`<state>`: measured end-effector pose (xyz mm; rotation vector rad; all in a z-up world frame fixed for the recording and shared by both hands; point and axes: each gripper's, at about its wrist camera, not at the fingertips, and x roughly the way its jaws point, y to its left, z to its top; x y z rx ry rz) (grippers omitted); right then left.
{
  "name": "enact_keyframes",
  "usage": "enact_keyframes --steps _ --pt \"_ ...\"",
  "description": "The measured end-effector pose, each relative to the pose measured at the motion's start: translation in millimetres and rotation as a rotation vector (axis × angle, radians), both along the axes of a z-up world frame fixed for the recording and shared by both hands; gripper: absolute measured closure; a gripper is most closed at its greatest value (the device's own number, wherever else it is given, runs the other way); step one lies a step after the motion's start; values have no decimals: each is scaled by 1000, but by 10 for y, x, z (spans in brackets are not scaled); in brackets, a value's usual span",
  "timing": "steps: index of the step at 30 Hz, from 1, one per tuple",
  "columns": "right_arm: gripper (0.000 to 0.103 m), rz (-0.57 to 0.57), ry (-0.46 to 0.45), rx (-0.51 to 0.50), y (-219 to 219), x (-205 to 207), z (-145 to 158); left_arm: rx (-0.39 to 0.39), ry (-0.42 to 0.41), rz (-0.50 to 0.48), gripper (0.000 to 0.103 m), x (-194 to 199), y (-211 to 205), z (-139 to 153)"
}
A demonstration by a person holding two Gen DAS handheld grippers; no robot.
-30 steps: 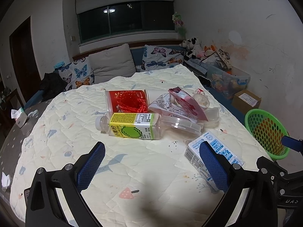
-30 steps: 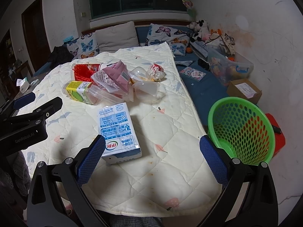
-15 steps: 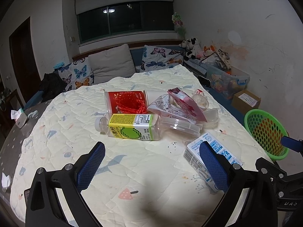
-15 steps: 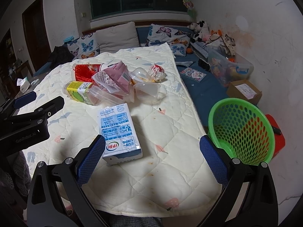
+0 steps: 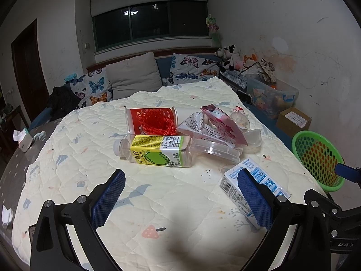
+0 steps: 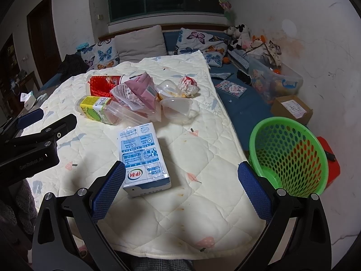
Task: Collect trash
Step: 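Move the right tool toward the blue-and-white milk carton on the bed, then grasp the milk carton with the right tool while the left tool grasps the pink snack bag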
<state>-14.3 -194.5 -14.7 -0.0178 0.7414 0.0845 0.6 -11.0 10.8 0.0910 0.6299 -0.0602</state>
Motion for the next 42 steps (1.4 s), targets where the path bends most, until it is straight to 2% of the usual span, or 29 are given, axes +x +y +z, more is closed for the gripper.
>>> enact_keyframes --steps 23,42 --pt "5 28 14 -6 99 90 -62 -8 10 16 6 88 100 -54" --pt "5 123 50 -14 296 357 -168 -2 33 57 6 315 251 -100"
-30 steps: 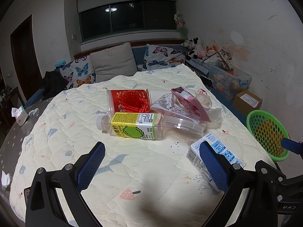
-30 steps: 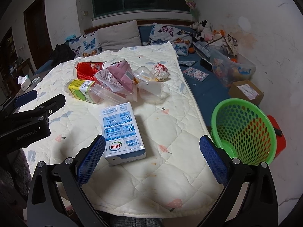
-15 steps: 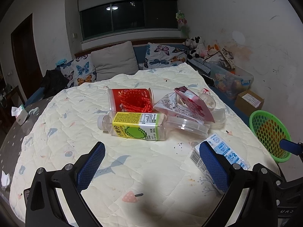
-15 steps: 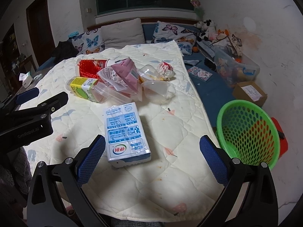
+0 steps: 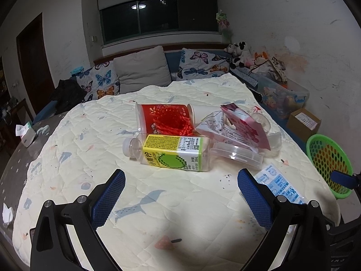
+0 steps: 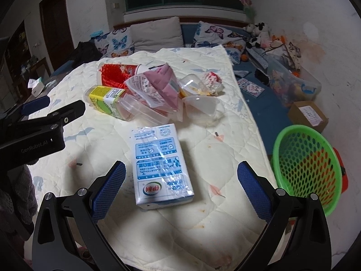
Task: Collect trash
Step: 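Grasp the milk carton with the right tool while the left tool grasps the pink snack bag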
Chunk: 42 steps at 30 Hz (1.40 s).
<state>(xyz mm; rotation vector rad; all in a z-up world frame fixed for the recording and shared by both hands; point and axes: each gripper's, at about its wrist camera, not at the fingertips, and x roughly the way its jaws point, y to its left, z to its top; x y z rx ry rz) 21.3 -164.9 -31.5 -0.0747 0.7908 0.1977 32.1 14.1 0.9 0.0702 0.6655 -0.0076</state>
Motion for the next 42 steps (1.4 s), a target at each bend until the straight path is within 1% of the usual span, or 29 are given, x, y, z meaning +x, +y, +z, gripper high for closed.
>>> enact_keyframes --steps 9,15,19,21,24,26,27,33,36,38,42 --pt "7 91 34 -24 193 176 -134 2 20 21 6 129 115 -42" --pt "11 128 69 -37 253 326 -267 7 24 20 6 200 133 -40" --pt "15 144 93 -37 260 394 -344 -4 33 10 6 265 127 -40" --pt "17 149 107 -35 260 427 -390 -8 35 -2 6 291 108 -31" --pt "26 157 119 -29 271 452 -435 -13 29 -27 7 324 57 5" --pt "35 162 132 -17 267 457 -452 -26 32 -44 7 356 21 35" --pt "37 163 138 -7 259 456 -459 -35 32 -53 7 376 5 54" --pt "38 159 129 19 204 387 -408 -87 38 -102 8 531 -125 173" --pt "38 152 117 28 162 339 -359 -102 36 -134 11 638 -220 235" --pt "38 148 113 38 125 306 -329 -113 48 -152 17 714 -277 244" --pt "38 138 102 53 46 235 -274 -163 109 -185 26 917 -406 188"
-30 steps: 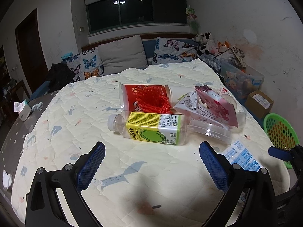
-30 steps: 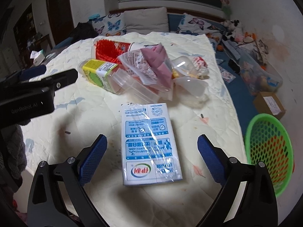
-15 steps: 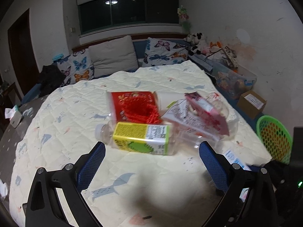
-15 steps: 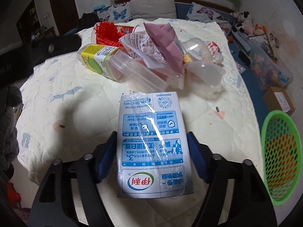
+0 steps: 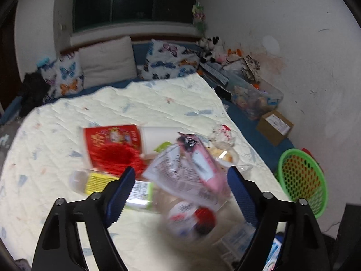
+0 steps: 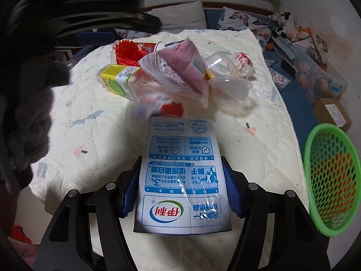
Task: Collect trash
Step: 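Grasp the milk carton with the right tool while the left tool grasps the pink snack bag, then carry the milk carton and pink bag with both tools over the green basket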
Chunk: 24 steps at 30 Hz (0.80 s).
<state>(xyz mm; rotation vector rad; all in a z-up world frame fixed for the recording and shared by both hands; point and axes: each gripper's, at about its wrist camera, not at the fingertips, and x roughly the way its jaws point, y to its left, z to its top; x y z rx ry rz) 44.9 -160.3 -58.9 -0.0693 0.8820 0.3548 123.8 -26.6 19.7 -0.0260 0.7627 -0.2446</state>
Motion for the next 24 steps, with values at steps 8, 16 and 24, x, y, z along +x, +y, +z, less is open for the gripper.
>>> enact_keyframes --steps 8,16,24 --pt "38 -36 -21 17 -167 -112 73 -8 71 -61 37 249 -236 -201" --pt "38 -89 -39 28 -385 -151 122 22 108 -64 44 423 -342 -361" --pt "38 -163 -67 34 -658 -167 203 -22 149 -77 74 474 -324 -435"
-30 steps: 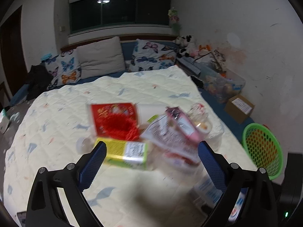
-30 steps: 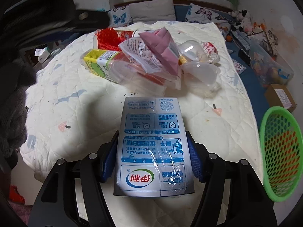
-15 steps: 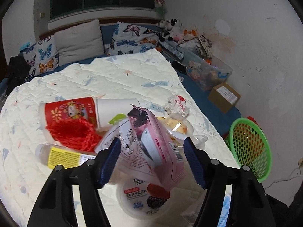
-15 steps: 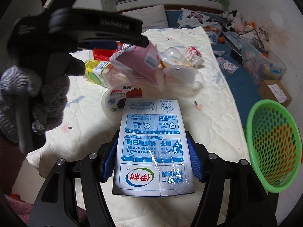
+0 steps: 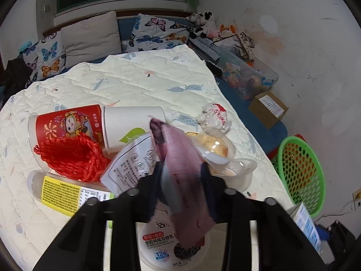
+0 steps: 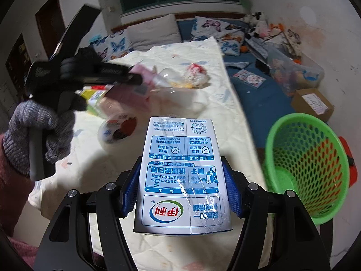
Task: Collect trash
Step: 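Carry the milk carton and pink bag with both tools over the green basket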
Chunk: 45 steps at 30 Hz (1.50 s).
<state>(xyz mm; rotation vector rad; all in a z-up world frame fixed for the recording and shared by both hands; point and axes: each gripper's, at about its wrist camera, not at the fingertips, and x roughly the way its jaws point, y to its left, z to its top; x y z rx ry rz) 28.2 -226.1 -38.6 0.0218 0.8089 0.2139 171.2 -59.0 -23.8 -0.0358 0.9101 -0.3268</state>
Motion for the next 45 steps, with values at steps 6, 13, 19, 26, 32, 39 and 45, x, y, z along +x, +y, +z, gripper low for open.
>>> enact_keyframes --steps 6,13,19,26,32,39,45 --pt "38 -88 -22 -2 -336 -4 90 -30 -23 -9 86 -129 31 97" --pt "38 -205 -34 -10 -797 3 131 -70 -73 -43 89 -368 29 318" --pt "38 -297 -51 -14 -1168 -108 166 -97 -95 -174 90 -566 -372 480" --pt "38 -389 -64 -15 -1583 -337 192 -101 -53 -348 90 -634 -1213 395" --pt "38 -440 -64 -17 -1860 -542 176 -101 6 -462 90 -608 -1993 209" --pt "38 -482 -59 -6 -2111 -692 142 -92 66 -520 63 -571 -2554 -10" --pt "38 -505 -49 0 -2232 -694 101 -87 54 -515 50 -611 -2540 -33"
